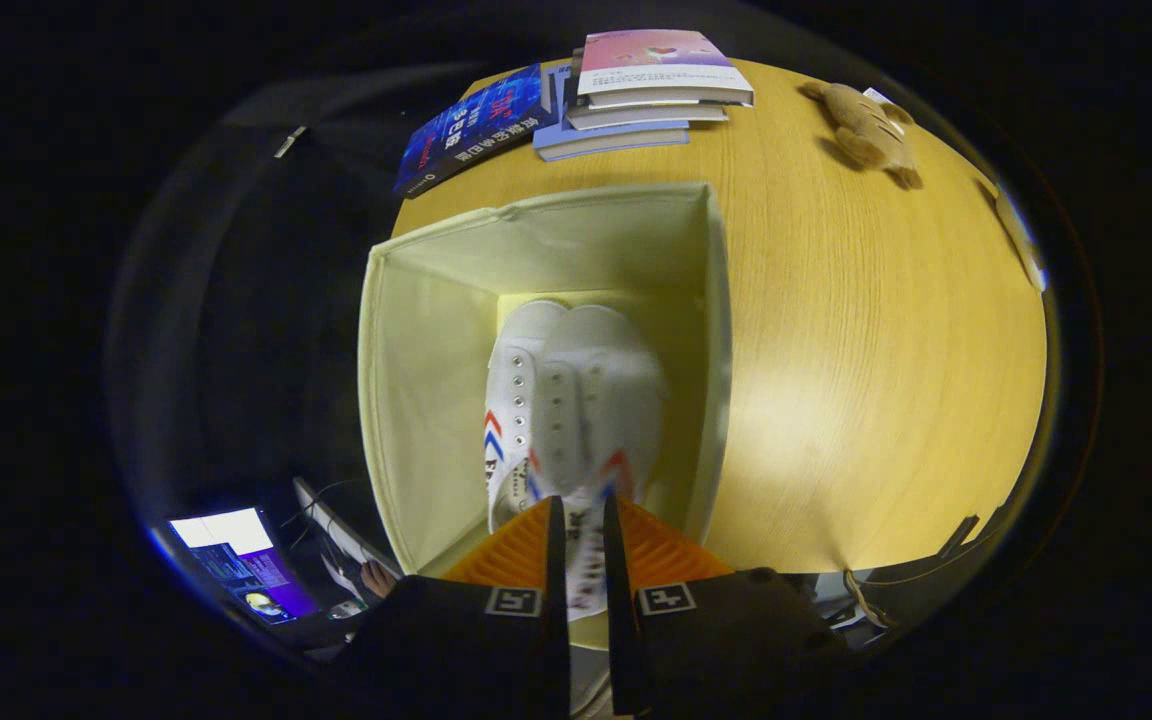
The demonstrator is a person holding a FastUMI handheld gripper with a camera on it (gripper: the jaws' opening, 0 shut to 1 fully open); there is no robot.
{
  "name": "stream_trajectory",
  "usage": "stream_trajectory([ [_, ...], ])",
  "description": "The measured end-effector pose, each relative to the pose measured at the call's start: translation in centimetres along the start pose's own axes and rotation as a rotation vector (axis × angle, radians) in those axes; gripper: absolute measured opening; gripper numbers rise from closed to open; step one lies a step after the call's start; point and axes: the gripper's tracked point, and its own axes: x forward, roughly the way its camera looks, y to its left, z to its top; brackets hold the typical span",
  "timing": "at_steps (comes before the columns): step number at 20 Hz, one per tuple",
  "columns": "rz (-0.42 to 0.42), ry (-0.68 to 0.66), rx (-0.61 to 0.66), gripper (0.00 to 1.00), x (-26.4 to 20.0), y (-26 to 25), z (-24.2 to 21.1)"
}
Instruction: Open the storage box then place both shoes into the box .Put the left shoe in first, then the right shoe, with the right side of both shoes facing outward in a uniform manner.
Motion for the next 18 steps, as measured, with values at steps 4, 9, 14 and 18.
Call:
stream_trajectory([
  [4, 0.021, -0.024, -0.004, 0.39, -0.7, -0.1, 0.0],
  [9, 0.087, -0.053, 0.021, 0.87, -1.9, 0.8, -0.2],
  [14, 0.093, -0.095, -0.001, 0.98, -3.1, 0.8, -0.9],
  [18, 0.084, -0.179, -0.02, 0.99, -5.0, -0.5, -1.0],
])
